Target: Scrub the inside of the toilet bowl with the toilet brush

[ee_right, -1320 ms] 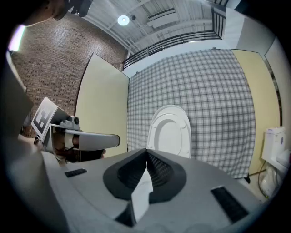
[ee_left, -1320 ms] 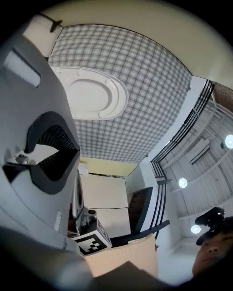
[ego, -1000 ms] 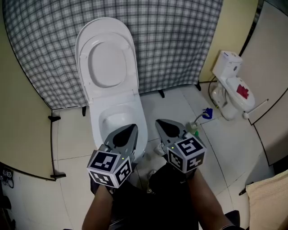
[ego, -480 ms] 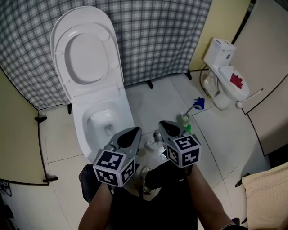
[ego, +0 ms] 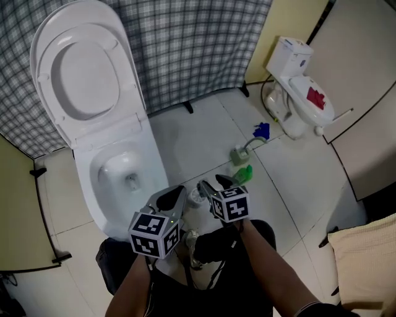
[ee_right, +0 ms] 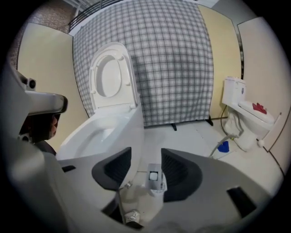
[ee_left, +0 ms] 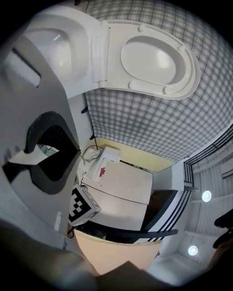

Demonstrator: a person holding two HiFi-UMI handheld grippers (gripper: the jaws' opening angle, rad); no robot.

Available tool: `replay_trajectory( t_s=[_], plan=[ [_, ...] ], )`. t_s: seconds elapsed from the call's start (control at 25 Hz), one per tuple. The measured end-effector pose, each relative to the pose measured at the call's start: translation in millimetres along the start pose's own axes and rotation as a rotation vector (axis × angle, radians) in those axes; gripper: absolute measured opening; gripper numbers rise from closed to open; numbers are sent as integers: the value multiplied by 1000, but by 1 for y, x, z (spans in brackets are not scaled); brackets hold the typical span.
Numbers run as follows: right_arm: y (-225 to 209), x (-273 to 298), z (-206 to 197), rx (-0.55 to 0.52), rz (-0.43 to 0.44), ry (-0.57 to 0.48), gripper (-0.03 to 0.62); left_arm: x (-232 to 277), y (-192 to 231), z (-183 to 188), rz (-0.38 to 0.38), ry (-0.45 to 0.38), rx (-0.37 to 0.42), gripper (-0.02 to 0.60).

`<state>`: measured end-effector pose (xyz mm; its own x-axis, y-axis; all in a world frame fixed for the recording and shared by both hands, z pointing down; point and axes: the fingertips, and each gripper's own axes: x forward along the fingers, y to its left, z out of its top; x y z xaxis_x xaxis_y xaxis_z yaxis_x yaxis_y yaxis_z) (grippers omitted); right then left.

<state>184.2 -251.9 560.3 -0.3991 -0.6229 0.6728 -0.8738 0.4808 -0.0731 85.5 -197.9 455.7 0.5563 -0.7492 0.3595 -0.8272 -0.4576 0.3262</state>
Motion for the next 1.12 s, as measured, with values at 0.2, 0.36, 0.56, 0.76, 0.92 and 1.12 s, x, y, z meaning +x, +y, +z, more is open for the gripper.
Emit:
replay_trajectory(
  t_s=[0.2,0.36,0.56,0.76,0.92,1.12],
  plan=[
    [-10,36,-37,41,-11,75,245,28,-1,-31,-30,55,-42,9],
    [-9,59,-55,40,-21,120,282,42,3,-46,-40,76,-52,9],
    [-16,78,-75,45,-44,147,282,52,2,-75,-57,131,-69,9],
    [-16,100,-90,67,-67,167,281,57,0,-87,-96,133,-110,9],
    [-19,105,-93,47,-103,163,223,56,2,-88,-100,125,-121,9],
    [-19,102,-98,12,-110,179,209,53,8,-88,-87,127,-126,9]
  ],
)
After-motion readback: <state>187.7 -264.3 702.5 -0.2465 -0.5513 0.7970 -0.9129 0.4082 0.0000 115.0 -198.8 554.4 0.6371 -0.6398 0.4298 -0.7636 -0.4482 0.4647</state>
